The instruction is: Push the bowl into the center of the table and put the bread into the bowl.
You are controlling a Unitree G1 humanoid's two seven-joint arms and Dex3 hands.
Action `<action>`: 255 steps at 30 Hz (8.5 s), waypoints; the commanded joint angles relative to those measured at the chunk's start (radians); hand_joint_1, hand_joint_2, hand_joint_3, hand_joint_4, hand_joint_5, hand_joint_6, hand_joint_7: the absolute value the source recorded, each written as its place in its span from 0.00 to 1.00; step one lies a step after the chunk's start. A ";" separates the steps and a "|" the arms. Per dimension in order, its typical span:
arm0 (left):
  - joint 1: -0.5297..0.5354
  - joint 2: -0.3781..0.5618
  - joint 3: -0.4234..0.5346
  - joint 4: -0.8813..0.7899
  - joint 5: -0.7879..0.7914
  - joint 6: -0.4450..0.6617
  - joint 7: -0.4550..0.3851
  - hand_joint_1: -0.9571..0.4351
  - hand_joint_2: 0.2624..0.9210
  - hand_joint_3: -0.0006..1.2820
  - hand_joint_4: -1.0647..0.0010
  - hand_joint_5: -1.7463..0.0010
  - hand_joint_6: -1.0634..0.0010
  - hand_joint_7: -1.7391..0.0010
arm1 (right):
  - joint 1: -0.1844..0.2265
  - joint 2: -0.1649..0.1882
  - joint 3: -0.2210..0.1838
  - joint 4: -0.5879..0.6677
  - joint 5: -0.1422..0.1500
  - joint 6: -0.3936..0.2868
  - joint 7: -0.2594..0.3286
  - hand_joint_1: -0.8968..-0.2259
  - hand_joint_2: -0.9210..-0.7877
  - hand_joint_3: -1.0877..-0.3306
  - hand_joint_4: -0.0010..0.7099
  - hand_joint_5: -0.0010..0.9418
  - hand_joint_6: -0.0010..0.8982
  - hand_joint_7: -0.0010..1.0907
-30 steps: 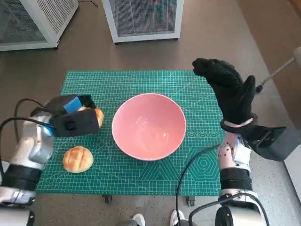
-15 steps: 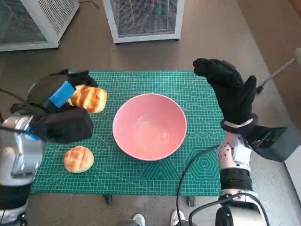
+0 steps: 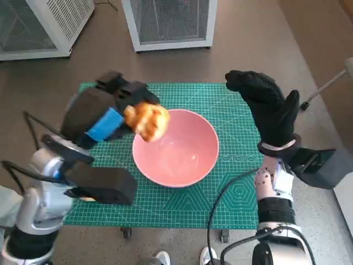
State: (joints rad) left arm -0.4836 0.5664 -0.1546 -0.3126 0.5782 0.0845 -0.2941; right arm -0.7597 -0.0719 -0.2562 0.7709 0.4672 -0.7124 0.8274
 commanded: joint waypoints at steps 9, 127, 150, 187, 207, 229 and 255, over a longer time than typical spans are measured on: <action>-0.079 -0.055 -0.086 0.166 -0.002 -0.127 -0.011 0.69 1.00 0.04 0.34 0.30 0.37 0.39 | 0.035 -0.010 -0.002 -0.008 -0.004 0.019 -0.005 0.49 0.00 0.64 0.33 0.00 0.37 0.00; 0.519 0.261 0.085 -0.296 0.061 0.662 -0.363 0.64 0.72 0.01 0.81 0.99 0.67 0.98 | 0.082 -0.001 0.011 -0.071 0.010 0.059 0.002 0.52 0.00 0.63 0.32 0.00 0.36 0.00; 0.411 0.242 -0.049 -0.013 0.092 0.620 -0.360 0.70 0.85 0.03 0.64 0.99 0.49 0.98 | 0.092 -0.004 0.020 -0.082 -0.001 0.056 -0.007 0.53 0.00 0.62 0.32 0.00 0.36 0.00; 0.489 0.172 0.290 -0.270 -0.038 0.239 -0.109 0.69 0.98 0.01 0.26 0.38 0.34 0.38 | 0.096 -0.010 0.020 -0.081 0.003 0.078 0.005 0.52 0.00 0.63 0.32 0.00 0.36 0.00; 0.255 0.046 0.191 -0.084 -0.066 -0.079 0.090 0.69 0.99 0.01 0.30 0.33 0.31 0.43 | 0.097 -0.016 0.018 -0.079 0.002 0.084 0.007 0.51 0.00 0.63 0.32 0.00 0.36 0.00; 0.027 -0.089 -0.011 0.152 -0.059 -0.159 0.063 0.69 1.00 0.14 0.44 0.26 0.55 0.26 | 0.123 -0.019 0.021 -0.102 -0.007 0.069 -0.003 0.52 0.00 0.63 0.33 0.00 0.36 0.00; 0.073 -0.088 0.005 0.058 -0.050 -0.052 -0.026 0.63 0.86 0.01 0.67 1.00 0.55 0.97 | 0.138 -0.018 0.026 -0.121 -0.013 0.070 -0.025 0.52 0.00 0.63 0.32 0.00 0.35 0.00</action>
State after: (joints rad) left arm -0.4255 0.4731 -0.1695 -0.2227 0.5398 0.0204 -0.3118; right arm -0.6467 -0.0877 -0.2335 0.6456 0.4664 -0.6462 0.8100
